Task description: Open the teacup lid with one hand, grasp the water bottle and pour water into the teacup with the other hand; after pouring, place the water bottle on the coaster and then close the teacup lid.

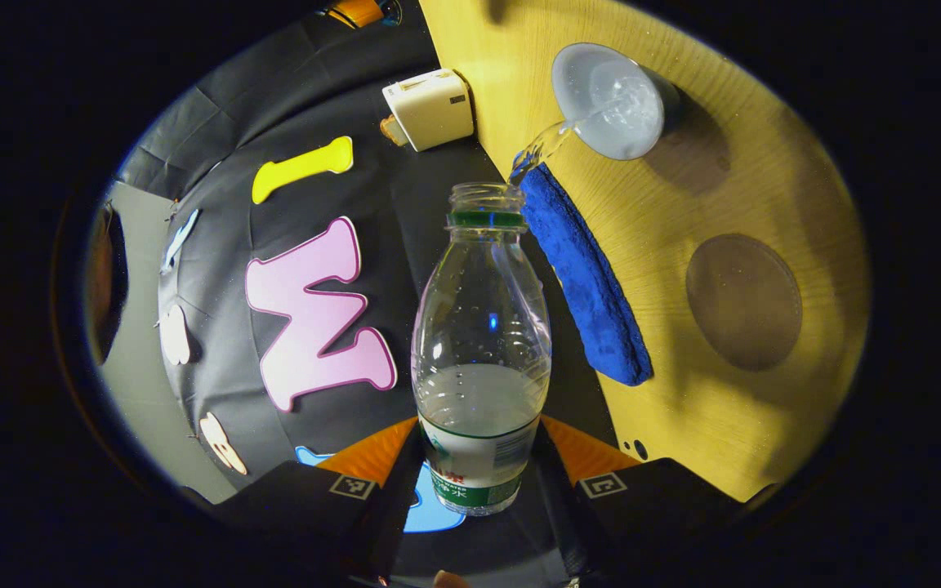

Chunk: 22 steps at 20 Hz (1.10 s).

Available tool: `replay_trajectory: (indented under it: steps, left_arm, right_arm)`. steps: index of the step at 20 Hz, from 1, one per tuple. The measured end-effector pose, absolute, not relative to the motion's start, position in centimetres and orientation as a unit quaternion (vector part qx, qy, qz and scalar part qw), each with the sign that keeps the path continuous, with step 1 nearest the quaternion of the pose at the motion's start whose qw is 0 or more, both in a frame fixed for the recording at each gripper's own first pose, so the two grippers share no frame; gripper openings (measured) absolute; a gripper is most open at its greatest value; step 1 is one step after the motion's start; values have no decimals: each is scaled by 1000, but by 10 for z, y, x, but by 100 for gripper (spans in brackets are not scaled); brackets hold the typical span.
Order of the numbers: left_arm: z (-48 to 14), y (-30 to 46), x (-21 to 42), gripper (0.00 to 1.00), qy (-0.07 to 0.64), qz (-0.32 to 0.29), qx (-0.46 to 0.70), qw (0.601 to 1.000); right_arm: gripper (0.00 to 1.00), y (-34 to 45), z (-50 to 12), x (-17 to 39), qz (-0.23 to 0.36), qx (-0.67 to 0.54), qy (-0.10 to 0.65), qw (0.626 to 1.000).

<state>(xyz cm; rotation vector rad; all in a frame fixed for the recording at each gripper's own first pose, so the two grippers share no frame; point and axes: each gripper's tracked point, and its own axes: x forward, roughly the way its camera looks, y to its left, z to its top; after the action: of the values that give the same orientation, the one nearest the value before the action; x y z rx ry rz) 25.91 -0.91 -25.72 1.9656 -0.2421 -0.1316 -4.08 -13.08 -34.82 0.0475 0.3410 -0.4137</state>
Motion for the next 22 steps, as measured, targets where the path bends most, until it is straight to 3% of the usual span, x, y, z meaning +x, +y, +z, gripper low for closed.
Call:
replay_trajectory:
  steps: [12, 13, 19, 20, 22]
  left_arm:
    - [-208, -37, 259, 75, -220, -32, 841, 494]
    - [-205, -42, 259, 75, -233, -34, 840, 489]
    - [-198, -52, 264, 75, -266, -39, 845, 462]
    - [-197, -54, 266, 75, -268, -40, 846, 459]
    - [-196, -58, 265, 75, -277, -43, 845, 455]
  right_arm:
    - [35, -135, -341, -38, -205, 6, 153, 967]
    - [25, -136, -341, -40, -206, 7, 153, 966]
    - [25, -139, -341, -42, -212, 7, 152, 965]
    - [30, -138, -342, -41, -211, 6, 154, 965]
    - [30, -139, -342, -41, -210, 4, 155, 965]
